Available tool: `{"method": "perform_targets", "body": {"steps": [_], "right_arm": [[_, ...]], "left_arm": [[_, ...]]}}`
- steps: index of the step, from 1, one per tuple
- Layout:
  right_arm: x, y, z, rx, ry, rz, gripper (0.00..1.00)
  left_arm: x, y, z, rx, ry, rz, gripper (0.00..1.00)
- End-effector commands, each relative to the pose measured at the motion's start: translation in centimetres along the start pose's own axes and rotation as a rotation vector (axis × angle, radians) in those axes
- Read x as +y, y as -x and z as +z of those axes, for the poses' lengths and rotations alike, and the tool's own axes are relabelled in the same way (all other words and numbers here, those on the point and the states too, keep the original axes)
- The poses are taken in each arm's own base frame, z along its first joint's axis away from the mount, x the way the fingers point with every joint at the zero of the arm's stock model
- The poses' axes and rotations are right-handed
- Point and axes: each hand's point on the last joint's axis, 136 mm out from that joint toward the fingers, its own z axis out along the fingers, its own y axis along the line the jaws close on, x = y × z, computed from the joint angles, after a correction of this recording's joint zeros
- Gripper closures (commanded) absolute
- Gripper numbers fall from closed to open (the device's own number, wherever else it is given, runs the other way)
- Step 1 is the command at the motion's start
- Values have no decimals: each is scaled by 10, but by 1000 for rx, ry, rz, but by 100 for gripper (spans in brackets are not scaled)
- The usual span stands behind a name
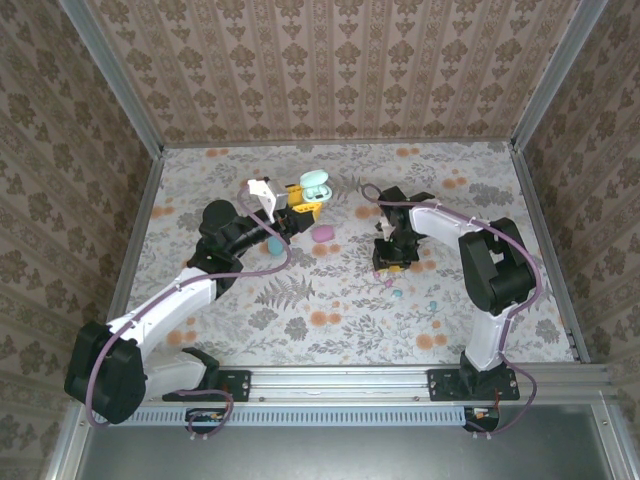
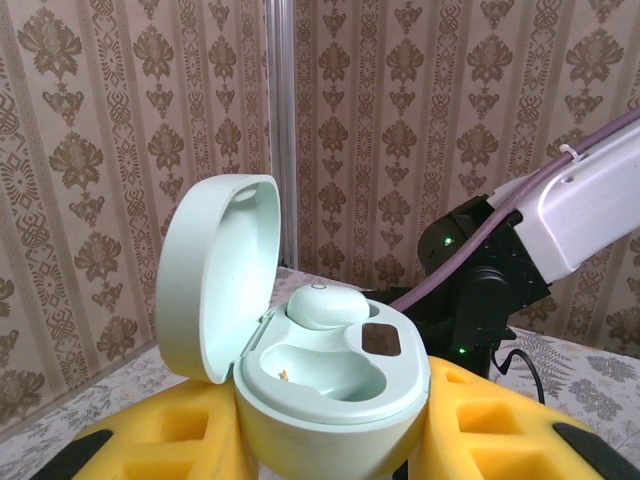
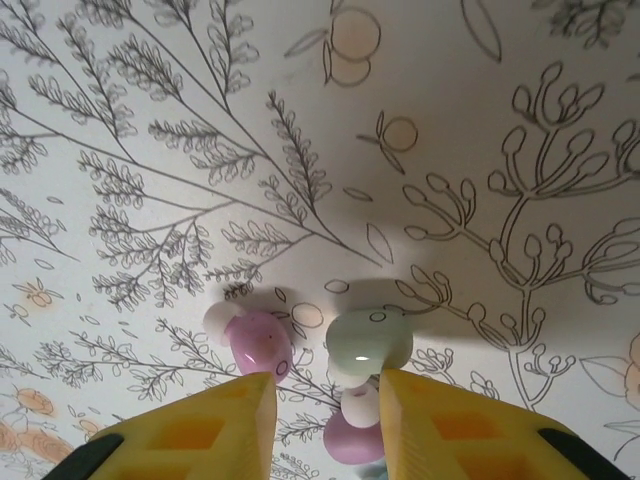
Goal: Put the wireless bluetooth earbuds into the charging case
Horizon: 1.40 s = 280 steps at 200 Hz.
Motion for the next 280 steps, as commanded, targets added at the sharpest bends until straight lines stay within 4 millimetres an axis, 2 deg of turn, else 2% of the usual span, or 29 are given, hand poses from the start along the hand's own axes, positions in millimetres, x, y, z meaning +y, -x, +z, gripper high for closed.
{"method": "perform_targets", "body": {"steps": [1, 29, 73, 104, 143, 249, 280], "right_arm": [[-3, 7, 1, -8, -34, 21, 64], [-5, 10, 1, -9, -48, 33, 64], [-14, 10, -9, -72, -88, 131, 63], [-23, 7, -5, -77, -122, 217, 63], [-15, 5, 6, -54, -72, 284, 63], [-11, 9, 12, -54, -72, 288, 68], [-17, 11, 3, -79, -119, 285, 64]], "left_arm": [[1, 2, -2, -8, 9, 24, 69], [1, 2, -3, -7, 12, 24, 69], [1, 3, -4, -11, 14, 28, 69], [2, 2, -3, -10, 14, 25, 69], [2, 3, -3, -9, 7, 24, 69], [4, 3, -3, -9, 11, 24, 69], [3, 2, -3, -7, 9, 21, 69]]}}
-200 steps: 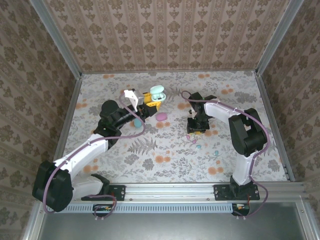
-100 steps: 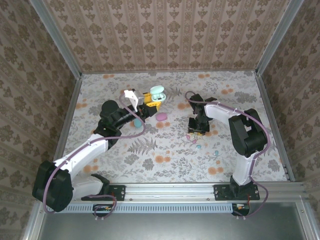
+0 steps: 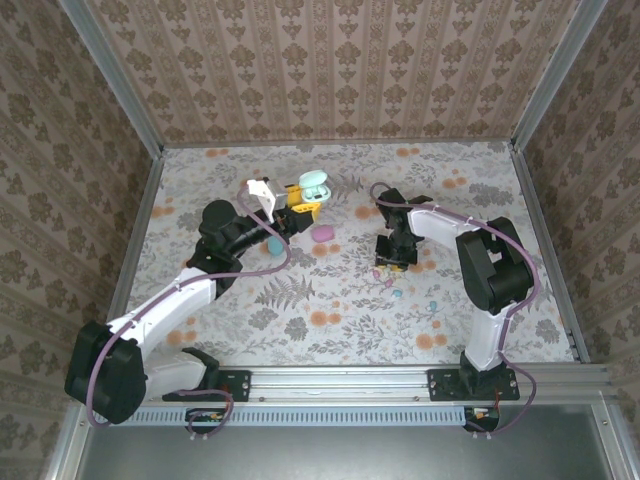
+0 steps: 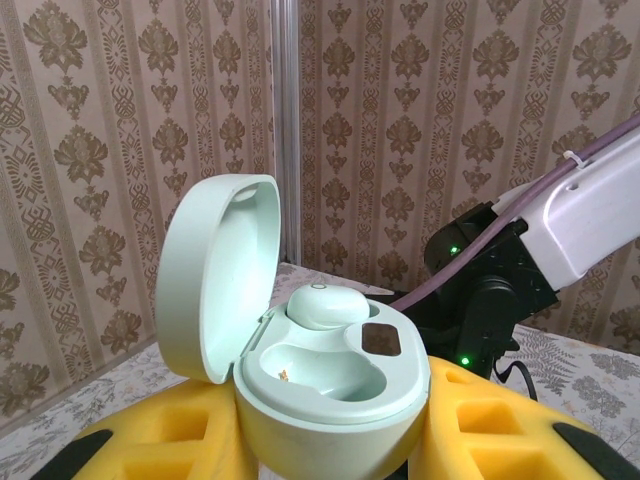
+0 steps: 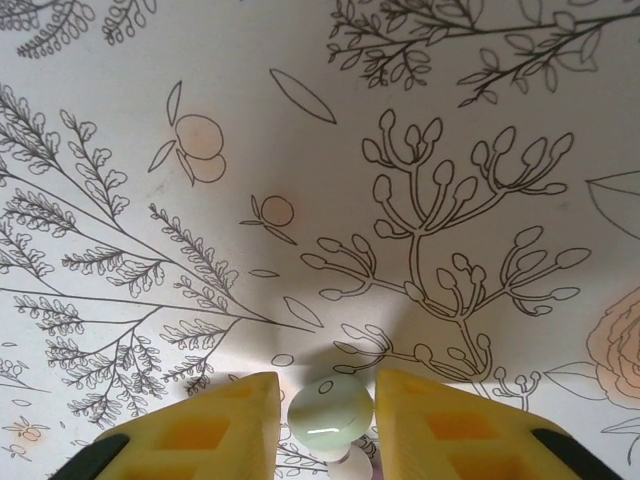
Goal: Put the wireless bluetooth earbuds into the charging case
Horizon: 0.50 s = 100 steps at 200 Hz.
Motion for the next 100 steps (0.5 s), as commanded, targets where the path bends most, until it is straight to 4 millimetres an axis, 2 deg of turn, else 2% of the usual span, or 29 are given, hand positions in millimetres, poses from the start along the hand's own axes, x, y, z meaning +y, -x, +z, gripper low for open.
{"method": "perform_targets", "body": {"steps": [1, 37, 100], "right_arm": [[-5, 3, -5, -19, -52, 7, 63], [-10, -2, -13, -40, -58, 44, 59], [-8, -13, -3, -20, -39, 89, 62]], "left_arm": [[1, 5, -2, -14, 3, 25, 69], [2, 4, -4, -14, 8, 29, 69], [5, 3, -7, -14, 10, 30, 70]]}}
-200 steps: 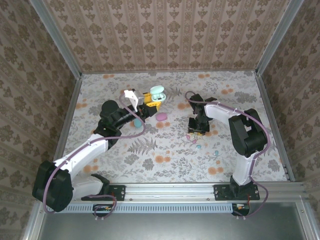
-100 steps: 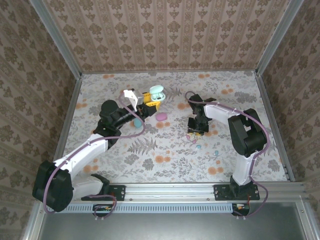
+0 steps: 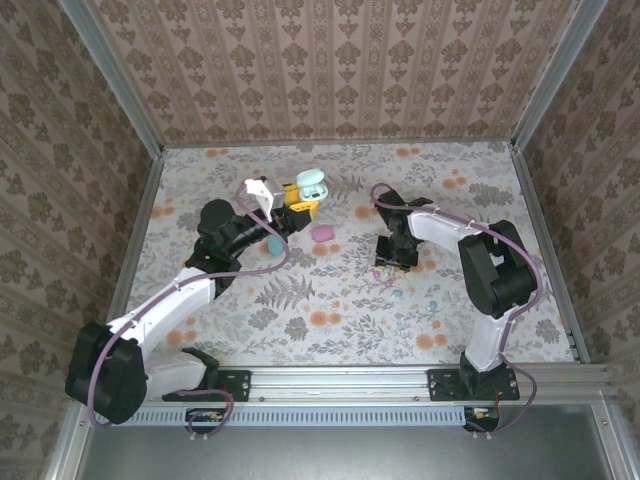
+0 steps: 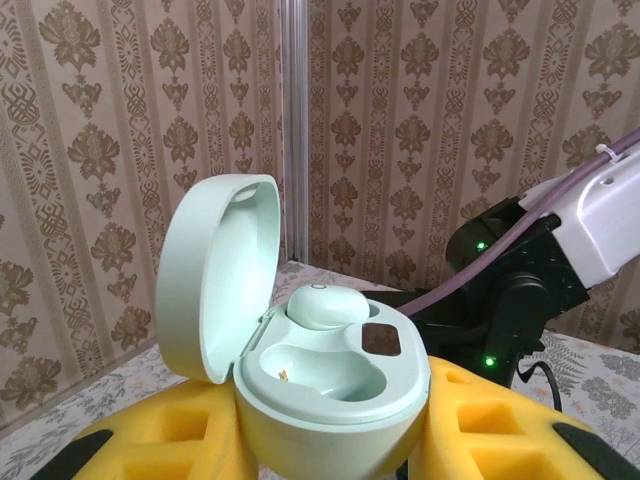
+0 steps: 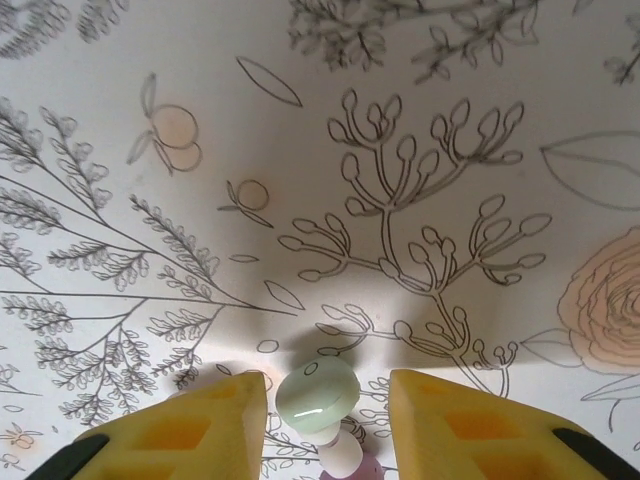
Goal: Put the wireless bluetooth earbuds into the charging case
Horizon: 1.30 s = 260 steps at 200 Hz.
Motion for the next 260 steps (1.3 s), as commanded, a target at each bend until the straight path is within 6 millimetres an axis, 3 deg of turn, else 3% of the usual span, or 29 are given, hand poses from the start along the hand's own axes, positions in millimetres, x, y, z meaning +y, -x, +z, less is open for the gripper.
{"method": "perform_targets", "body": {"steps": [1, 81, 144, 218, 260], "right_arm": [[-4, -8, 0, 6, -8, 42, 62], [7, -2, 3, 1, 10, 31, 71], [11, 7, 4, 16, -30, -101, 76], [7, 10, 8, 107, -105, -386, 71], [2, 14, 3, 111, -149, -440, 66]], "left_arm": [[-2, 4, -4, -17, -10, 31, 70], [1, 4, -6, -19, -3, 31, 70], [2, 4, -6, -20, -2, 26, 70], [2, 6, -7, -25, 4, 24, 69], [1, 7, -8, -27, 2, 25, 69]]}}
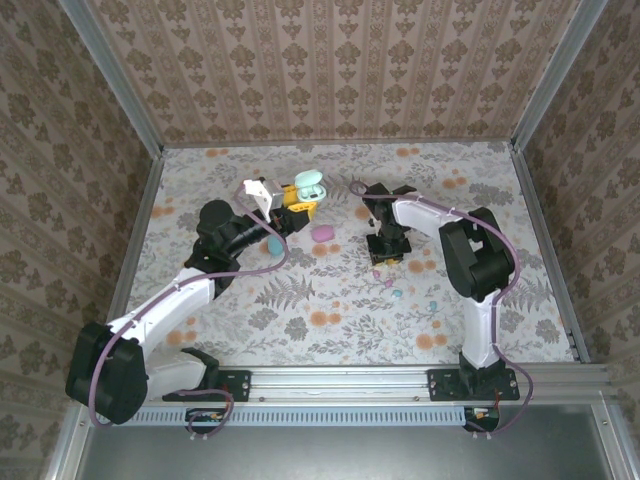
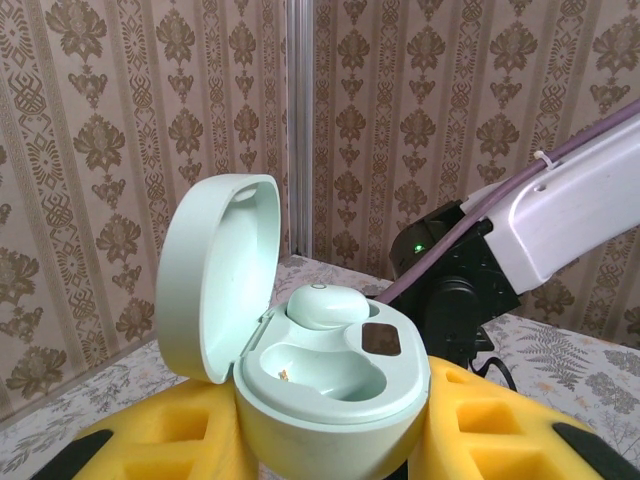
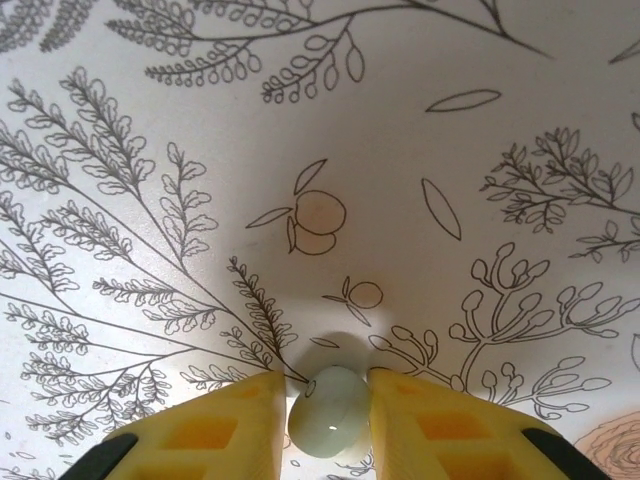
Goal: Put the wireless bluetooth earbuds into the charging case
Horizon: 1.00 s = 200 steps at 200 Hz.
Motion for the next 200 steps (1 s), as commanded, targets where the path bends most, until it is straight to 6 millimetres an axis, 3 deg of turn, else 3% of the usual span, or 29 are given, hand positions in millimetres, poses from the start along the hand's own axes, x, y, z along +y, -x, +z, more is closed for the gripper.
{"method": "perform_targets", "body": {"steps": [1, 29, 58, 93, 119, 200], "right_arm": [[-10, -10, -4, 53, -66, -72, 66], [-6, -7, -10, 27, -44, 24, 58], [4, -2, -13, -12, 34, 204, 59], [0, 4, -10, -48, 25, 350, 60], [-8, 2, -5, -33, -29, 363, 61], [-6, 5, -5, -36, -29, 339, 74]], "left_arm": [[-2, 11, -5, -36, -4, 28, 69], [-2, 12, -5, -38, -4, 30, 69], [-2, 13, -6, -39, -3, 33, 69], [-2, 12, -6, -39, -5, 34, 69], [-2, 12, -6, -39, -5, 37, 70], [0, 10, -7, -39, 3, 32, 70]]}}
